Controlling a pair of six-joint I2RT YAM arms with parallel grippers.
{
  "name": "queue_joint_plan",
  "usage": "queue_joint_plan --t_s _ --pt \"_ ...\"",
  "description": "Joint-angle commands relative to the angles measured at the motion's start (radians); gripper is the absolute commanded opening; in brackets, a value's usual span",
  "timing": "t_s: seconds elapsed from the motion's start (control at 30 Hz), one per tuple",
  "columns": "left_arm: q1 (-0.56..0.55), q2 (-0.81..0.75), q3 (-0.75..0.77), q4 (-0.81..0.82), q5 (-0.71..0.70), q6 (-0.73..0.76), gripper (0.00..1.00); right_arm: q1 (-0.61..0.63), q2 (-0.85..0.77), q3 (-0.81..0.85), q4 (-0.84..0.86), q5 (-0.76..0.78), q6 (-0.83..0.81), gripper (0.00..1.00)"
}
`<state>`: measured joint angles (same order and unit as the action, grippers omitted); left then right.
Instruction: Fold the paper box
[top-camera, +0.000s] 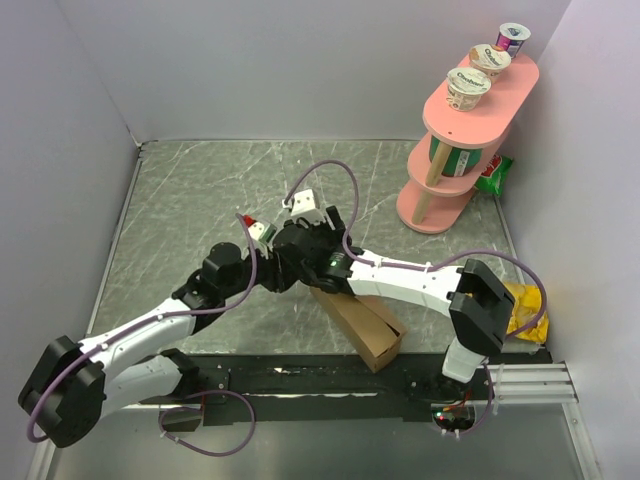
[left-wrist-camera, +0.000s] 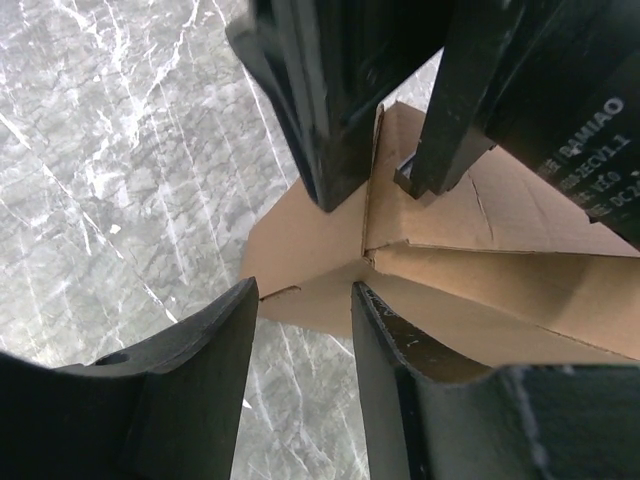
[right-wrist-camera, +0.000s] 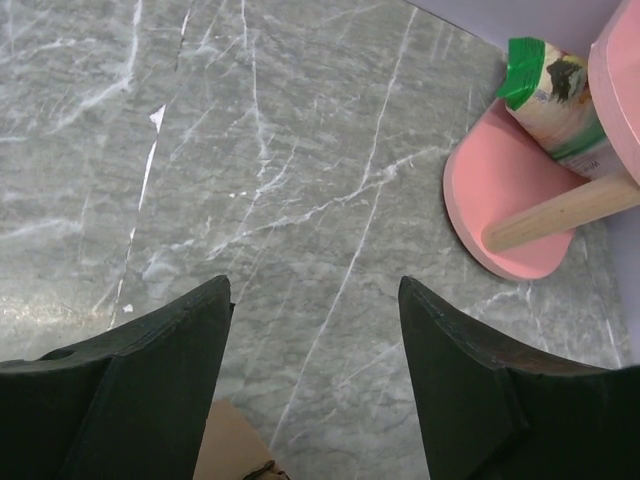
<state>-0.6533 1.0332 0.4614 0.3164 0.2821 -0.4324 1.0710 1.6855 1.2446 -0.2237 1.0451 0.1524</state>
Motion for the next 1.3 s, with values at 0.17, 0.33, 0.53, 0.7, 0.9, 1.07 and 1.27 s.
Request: queue_joint_plan --t_s 0.17,0.33,0.53,0.7,0.9,1.07,1.27 --pt "0.011 -0.062 0.054 -0.039 -0.009 -0.002 0.51 -0.034 -0.053 0.070 -0.244 -0.163 -0.025 0.99" --pt "0.014 -0.123 0.066 -0.129 -0.015 0.023 0.58 -0.080 -0.148 0.098 -0.301 -0.290 0.019 1.00" --pt "0.020 -0.180 0.105 -0.184 0.008 0.020 0.71 -0.140 -0.263 0.121 -0.335 -0.469 0.041 1.00" --pt "0.021 -0.171 0.135 -0.166 0.064 0.001 0.75 -0.187 -0.401 0.044 -0.316 -0.655 0.064 1.00" --pt "0.027 -0.136 0.181 -0.197 0.069 -0.002 0.76 -0.191 -0.657 -0.108 -0.350 -0.830 0.055 0.99" --pt "0.050 -0.113 0.217 -0.156 0.083 -0.048 0.80 -0.160 -0.837 -0.195 -0.496 -0.890 0.102 0.99" --pt "0.052 -0.013 0.263 -0.077 0.160 -0.092 0.85 -0.044 -1.101 -0.330 -0.539 -0.904 0.206 1.00"
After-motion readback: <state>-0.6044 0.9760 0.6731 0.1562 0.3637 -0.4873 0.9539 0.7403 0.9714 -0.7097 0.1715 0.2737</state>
